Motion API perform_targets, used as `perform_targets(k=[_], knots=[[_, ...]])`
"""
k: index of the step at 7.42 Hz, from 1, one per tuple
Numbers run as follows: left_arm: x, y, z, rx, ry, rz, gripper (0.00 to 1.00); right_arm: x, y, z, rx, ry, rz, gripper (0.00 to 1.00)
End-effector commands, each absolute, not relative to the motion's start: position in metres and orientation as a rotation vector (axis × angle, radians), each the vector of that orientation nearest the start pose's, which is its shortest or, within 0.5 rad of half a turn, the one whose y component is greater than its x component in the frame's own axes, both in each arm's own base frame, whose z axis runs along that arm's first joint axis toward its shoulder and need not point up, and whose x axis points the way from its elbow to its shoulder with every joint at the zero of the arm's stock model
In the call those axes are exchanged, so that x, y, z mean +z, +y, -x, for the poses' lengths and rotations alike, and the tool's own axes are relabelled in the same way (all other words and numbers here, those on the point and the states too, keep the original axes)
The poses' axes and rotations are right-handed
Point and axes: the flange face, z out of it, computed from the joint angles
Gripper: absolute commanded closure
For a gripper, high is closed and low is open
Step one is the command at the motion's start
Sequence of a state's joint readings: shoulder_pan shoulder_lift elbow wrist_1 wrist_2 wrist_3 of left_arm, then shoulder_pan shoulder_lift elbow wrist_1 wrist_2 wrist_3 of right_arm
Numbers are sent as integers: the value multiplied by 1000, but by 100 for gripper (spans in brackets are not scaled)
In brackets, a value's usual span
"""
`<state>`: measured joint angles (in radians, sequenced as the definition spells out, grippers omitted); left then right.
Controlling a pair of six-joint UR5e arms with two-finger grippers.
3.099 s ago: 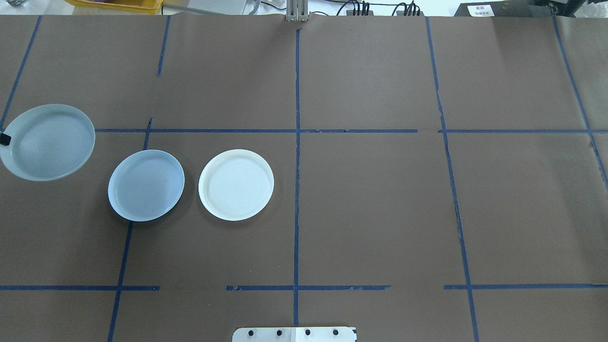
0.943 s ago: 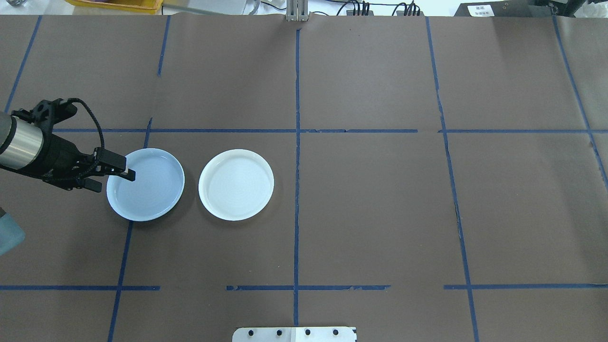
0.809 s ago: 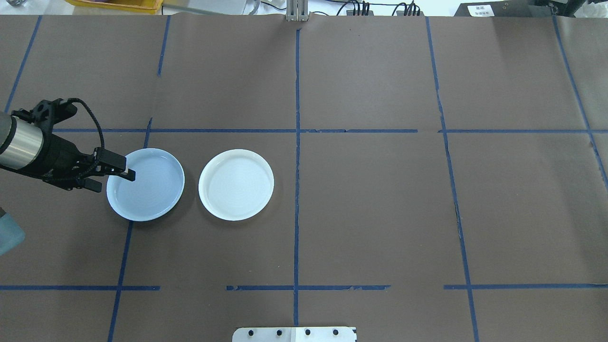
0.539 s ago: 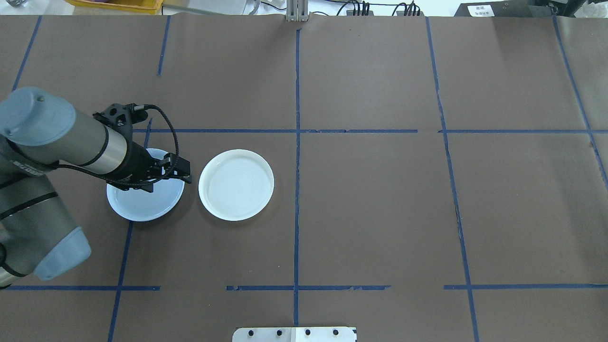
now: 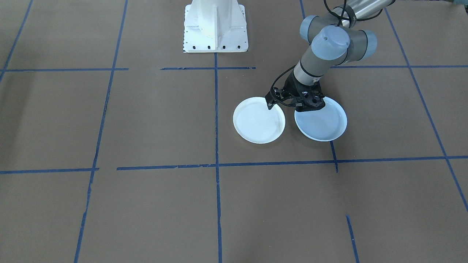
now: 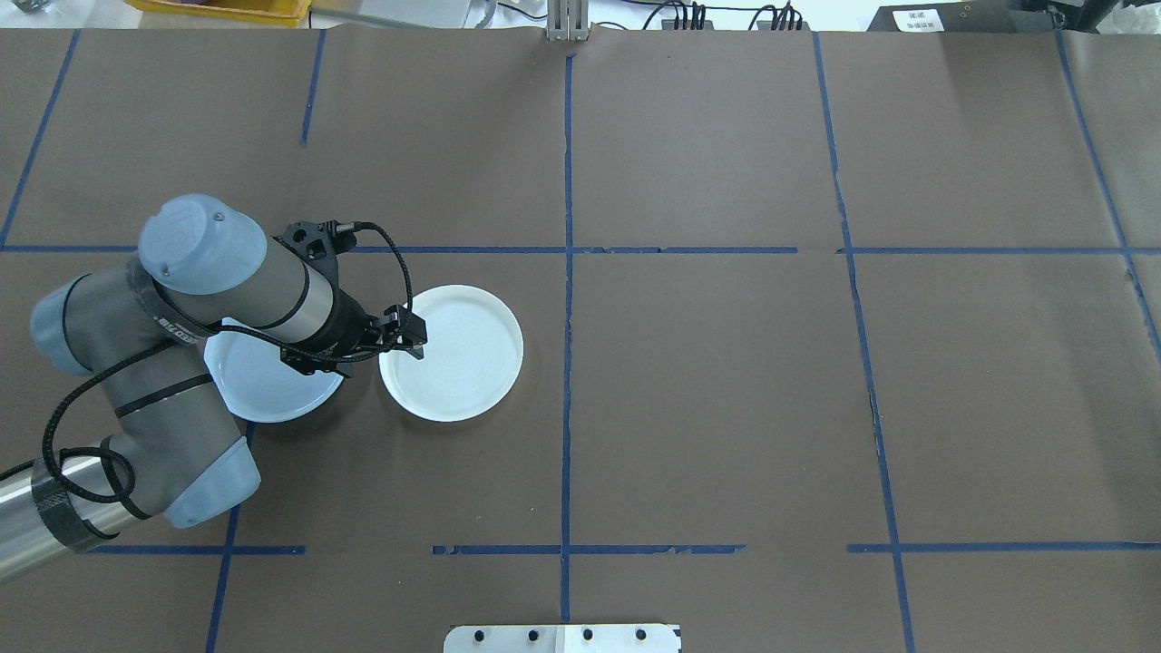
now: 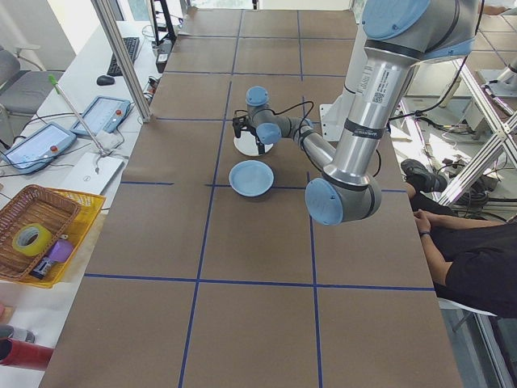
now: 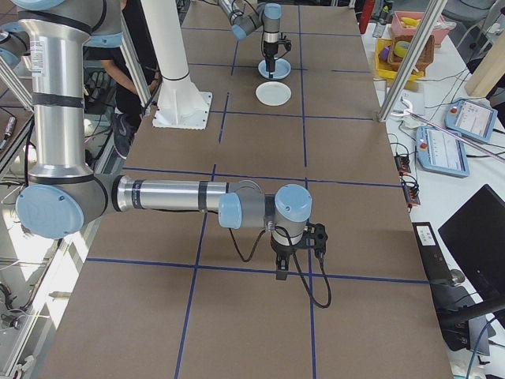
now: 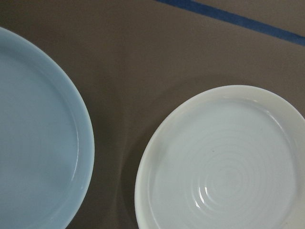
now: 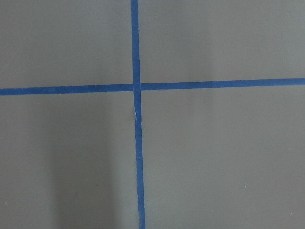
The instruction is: Stack plate in center
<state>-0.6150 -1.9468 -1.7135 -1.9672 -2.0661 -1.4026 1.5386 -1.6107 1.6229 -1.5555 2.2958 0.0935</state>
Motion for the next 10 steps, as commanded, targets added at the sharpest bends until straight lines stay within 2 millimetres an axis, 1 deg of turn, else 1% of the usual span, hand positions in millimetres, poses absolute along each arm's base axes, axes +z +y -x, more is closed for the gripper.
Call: perform_targets(k=[1, 2, 3, 7, 8, 9, 10], knots=[[357, -437, -476, -190, 1002, 90, 9, 654, -479, -52, 49, -726, 19, 0], [361, -435, -480, -186, 996, 96, 16, 654, -479, -52, 49, -724, 19, 0], [361, -434, -482, -183, 996, 97, 23, 654, -479, -53, 50, -724, 19, 0], [365, -431, -485, -179, 989, 103, 62, 654, -479, -52, 47, -726, 19, 0], [366, -432, -485, -179, 988, 103, 75, 654, -479, -52, 49, -726, 19, 0], [365, -431, -485, -177, 989, 103, 96, 654, -479, -52, 49, -726, 19, 0], [361, -431, -483, -170, 996, 96, 100, 654, -479, -52, 49, -724, 19, 0]])
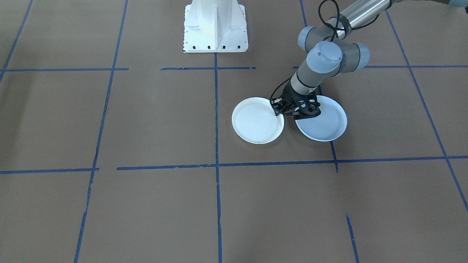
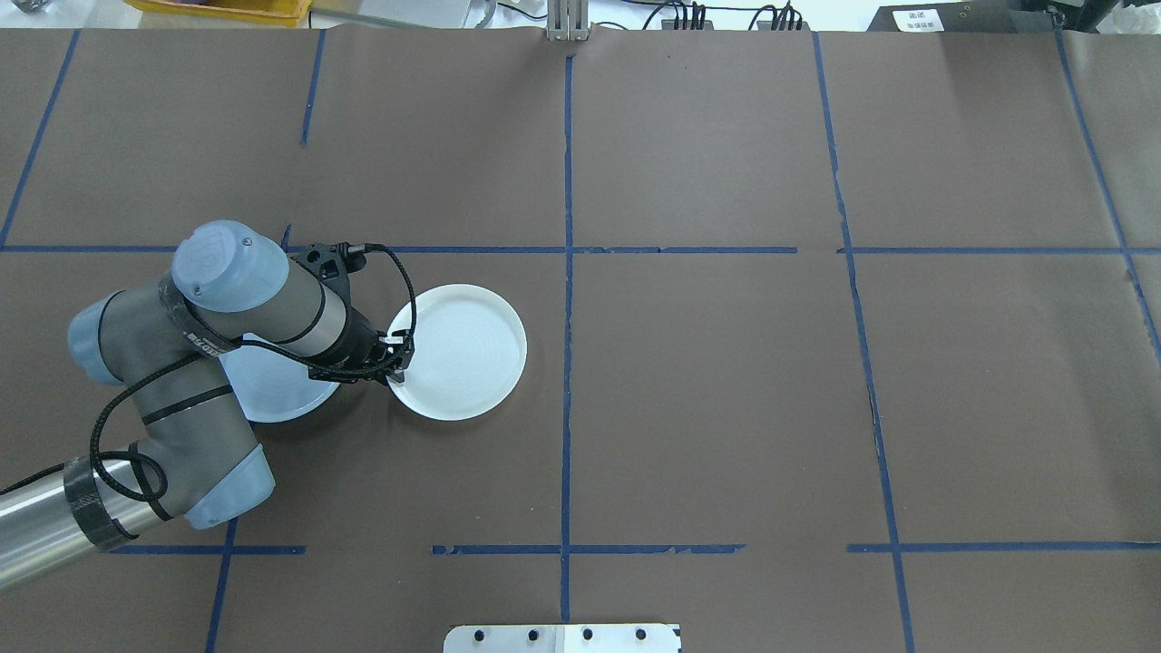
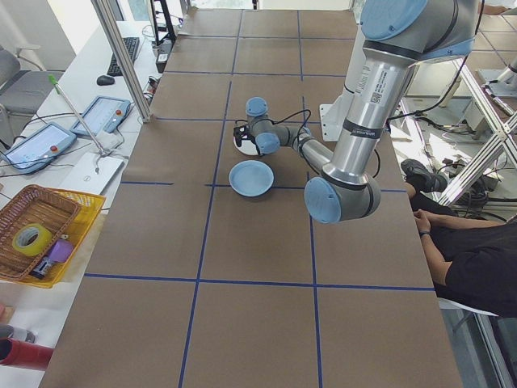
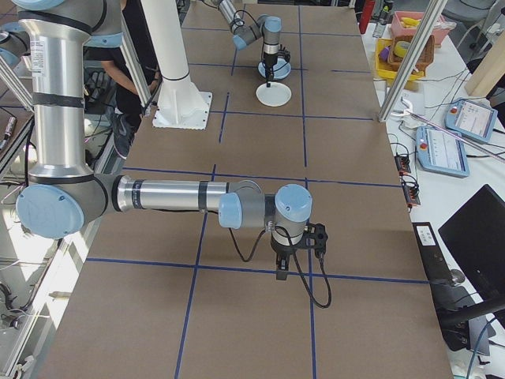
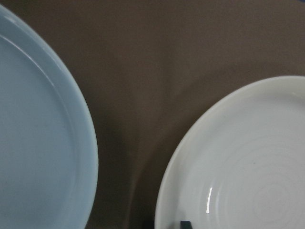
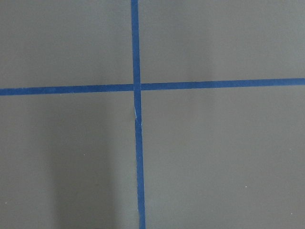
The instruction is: Stack plate in center
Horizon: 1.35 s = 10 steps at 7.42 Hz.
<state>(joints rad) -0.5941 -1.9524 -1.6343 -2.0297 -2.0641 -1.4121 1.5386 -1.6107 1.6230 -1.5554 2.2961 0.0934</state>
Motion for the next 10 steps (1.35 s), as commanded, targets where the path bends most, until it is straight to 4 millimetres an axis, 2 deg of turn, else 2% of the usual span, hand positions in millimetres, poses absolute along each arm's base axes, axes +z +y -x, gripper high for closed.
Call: perform_targets(k=[1, 2, 4, 5, 7, 8, 9, 10], knots=[[348, -431, -473, -164, 1021, 86, 100, 654, -479, -52, 49, -726, 19, 0], [325, -429, -452, -161, 1062, 62, 100, 654, -479, -52, 49, -726, 19, 0], [312, -427, -408, -147, 1114, 109, 100, 654, -479, -52, 49, -726, 19, 0], [326, -427, -399, -139, 1102, 100, 100, 654, -479, -52, 47, -724, 19, 0], [377, -447, -350, -73, 1042, 0, 100, 654, -479, -52, 49, -724, 19, 0], [408, -455, -318, -47, 1003, -40, 100, 654, -479, -52, 47, -724, 19, 0], [430, -462, -295, -23, 977, -63, 100, 654, -479, -52, 47, -726, 19, 0], [454, -461, -277, 7, 946, -77, 100, 654, -479, -52, 49, -724, 19, 0]])
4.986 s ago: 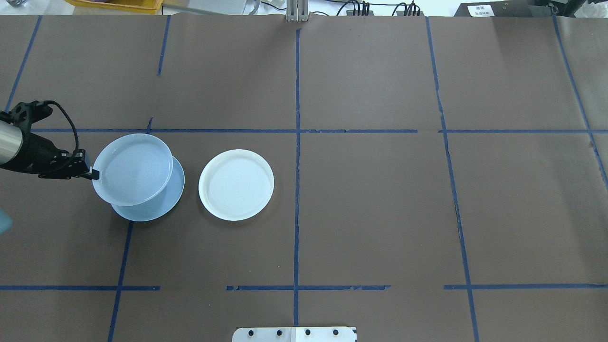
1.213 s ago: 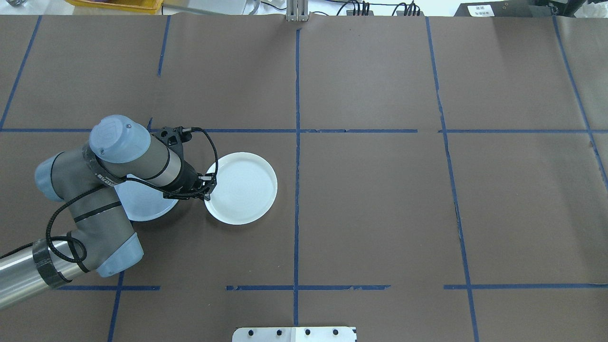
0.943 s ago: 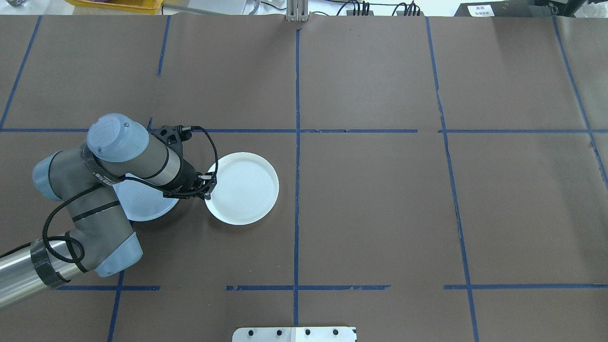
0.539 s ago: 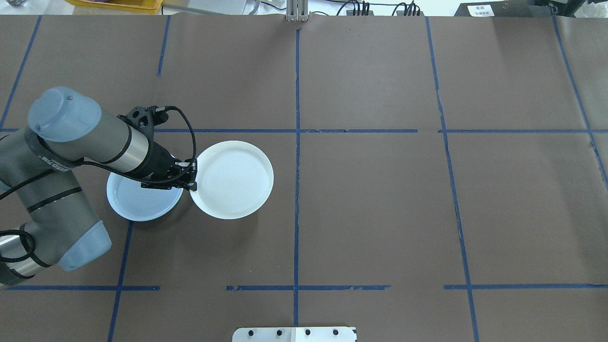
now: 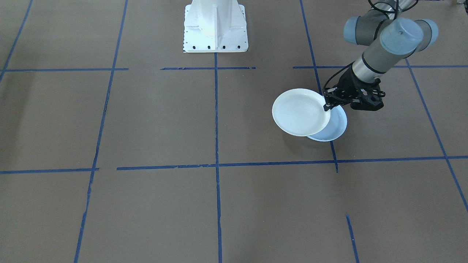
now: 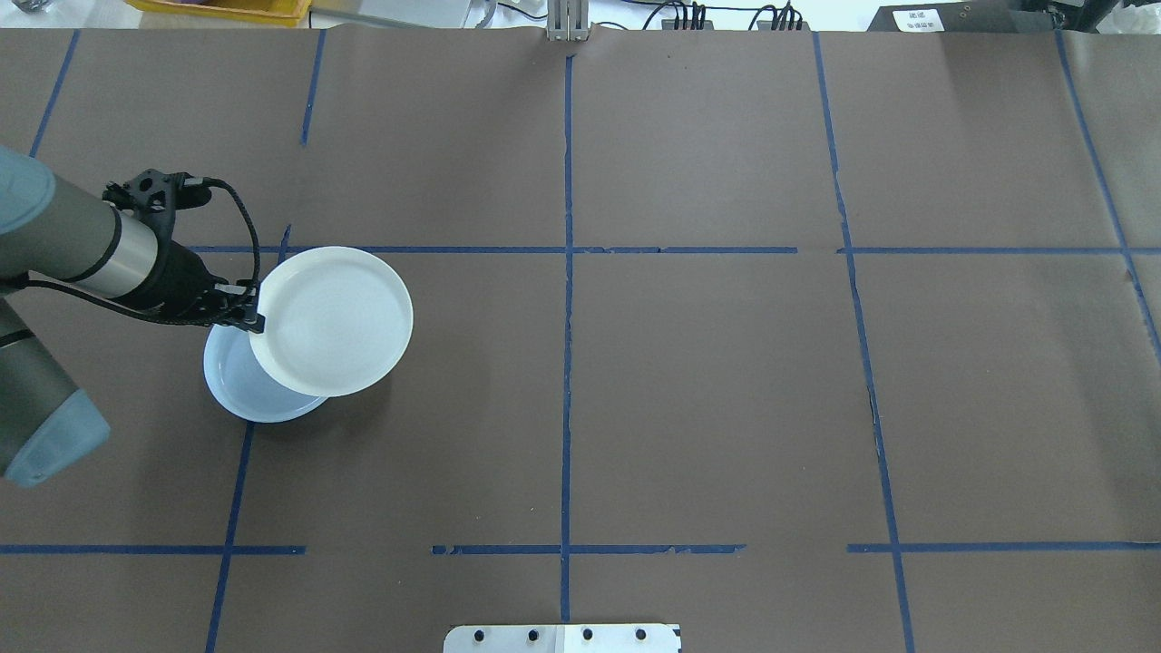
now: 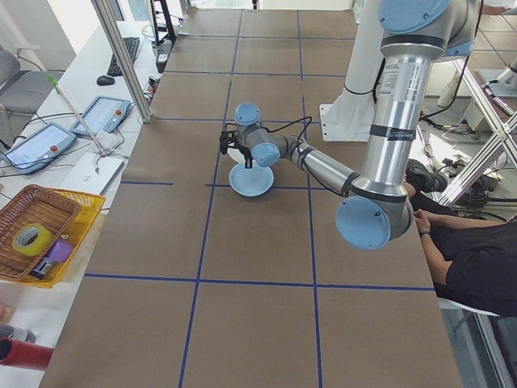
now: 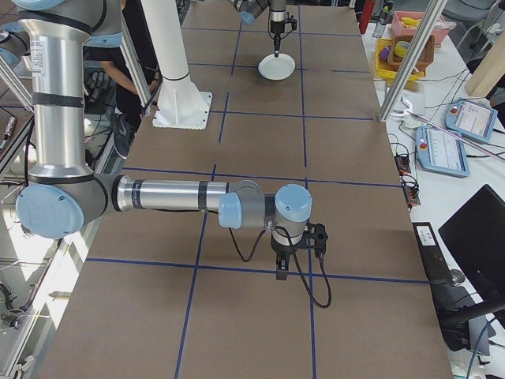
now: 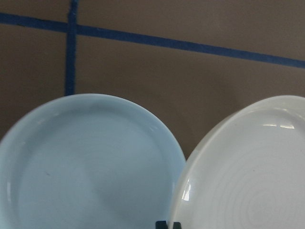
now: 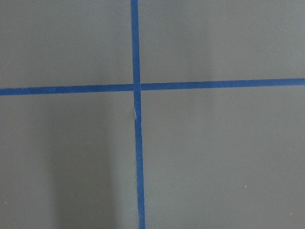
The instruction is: Stack plate in center
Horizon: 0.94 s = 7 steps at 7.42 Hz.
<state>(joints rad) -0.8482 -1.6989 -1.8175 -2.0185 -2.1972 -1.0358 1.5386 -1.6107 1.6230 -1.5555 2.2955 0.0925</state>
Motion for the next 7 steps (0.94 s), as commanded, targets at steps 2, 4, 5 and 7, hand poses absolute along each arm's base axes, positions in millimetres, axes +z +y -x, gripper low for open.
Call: perform_targets(k=[2, 4, 5, 7], knots=[[479, -449, -266, 16, 953, -82, 100, 654, -479, -52, 49, -726, 19, 0], [490, -446, -264, 23, 964, -94, 100, 654, -479, -52, 47, -724, 19, 0], [489, -446, -265, 25, 965, -95, 57, 654, -479, -52, 47, -726, 19, 0], [485, -444, -266, 38, 984, -80, 0, 654, -479, -52, 49, -724, 19, 0]])
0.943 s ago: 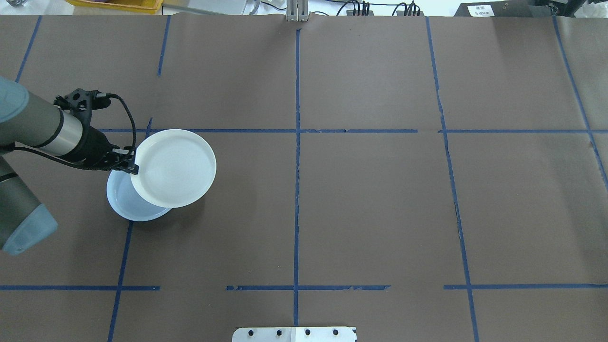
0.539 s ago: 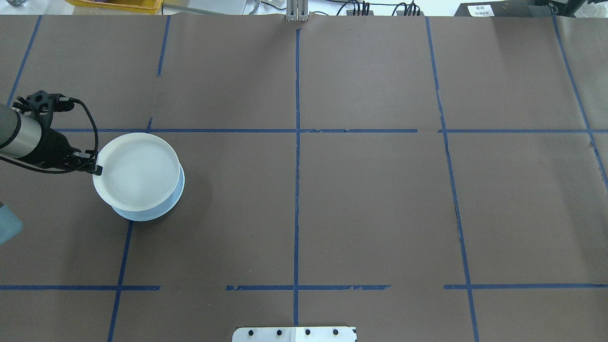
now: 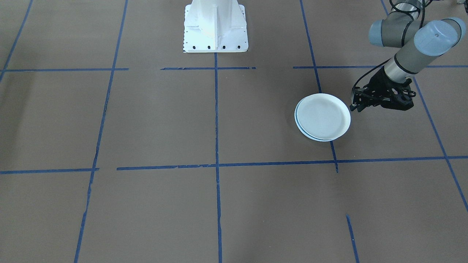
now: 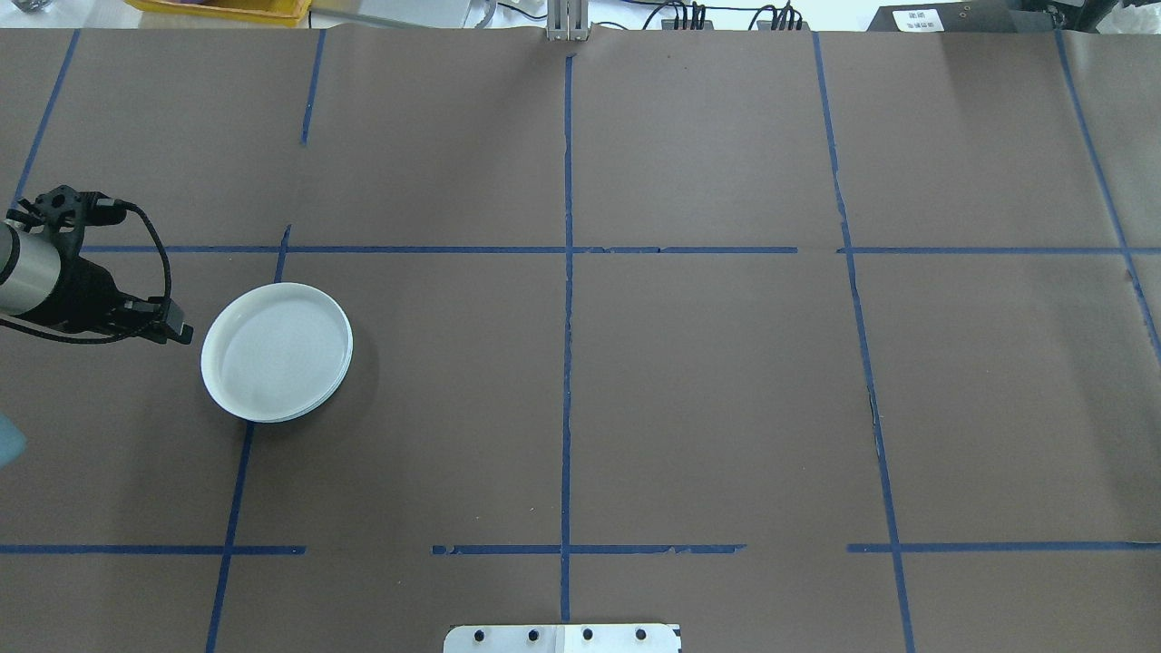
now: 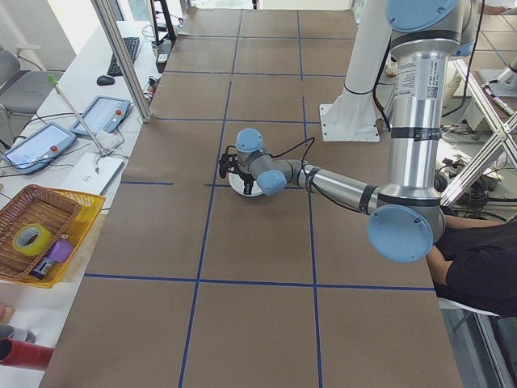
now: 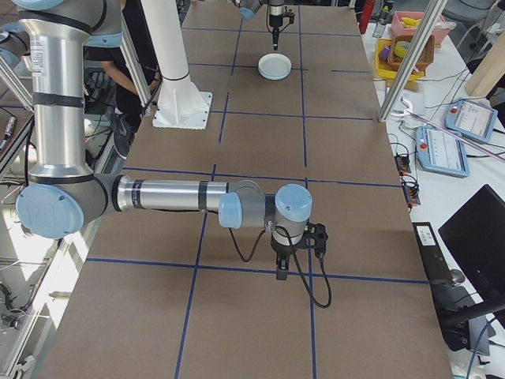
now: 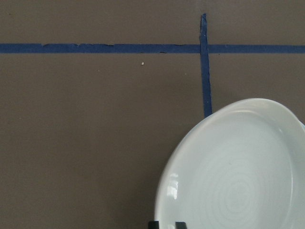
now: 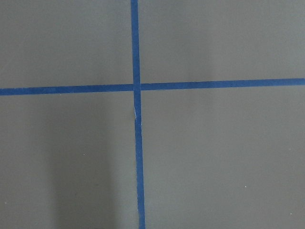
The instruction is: Stack plate in center
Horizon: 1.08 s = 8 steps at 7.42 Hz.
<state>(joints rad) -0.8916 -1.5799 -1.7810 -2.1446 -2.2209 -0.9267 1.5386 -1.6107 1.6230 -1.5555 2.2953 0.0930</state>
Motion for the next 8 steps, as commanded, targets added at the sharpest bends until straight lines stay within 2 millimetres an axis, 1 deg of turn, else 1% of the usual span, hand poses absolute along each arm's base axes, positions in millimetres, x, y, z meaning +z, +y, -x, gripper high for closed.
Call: perform_targets(k=[1, 2, 3, 4, 5, 6, 7, 8], knots=[[479, -444, -264, 41, 992, -91, 0, 654, -479, -53, 50, -726, 19, 0], [476, -445, -264, 42, 994, -98, 0, 654, -479, -52, 47, -726, 19, 0], [473, -454, -249, 44, 993, -137, 0, 654, -479, -52, 48, -726, 18, 0], [479, -468, -227, 105, 965, -215, 0, 654, -479, -52, 49, -724, 19, 0], [483, -482, -195, 185, 931, -315, 0, 654, -479, -52, 49, -724, 19, 0], [494, -495, -165, 225, 890, -372, 0, 654, -479, -53, 50, -726, 19, 0], [514, -505, -137, 247, 838, -367, 0, 654, -479, -52, 47, -726, 19, 0], [531, -514, -98, 296, 765, -349, 0, 654, -479, -52, 49, -724, 19, 0]])
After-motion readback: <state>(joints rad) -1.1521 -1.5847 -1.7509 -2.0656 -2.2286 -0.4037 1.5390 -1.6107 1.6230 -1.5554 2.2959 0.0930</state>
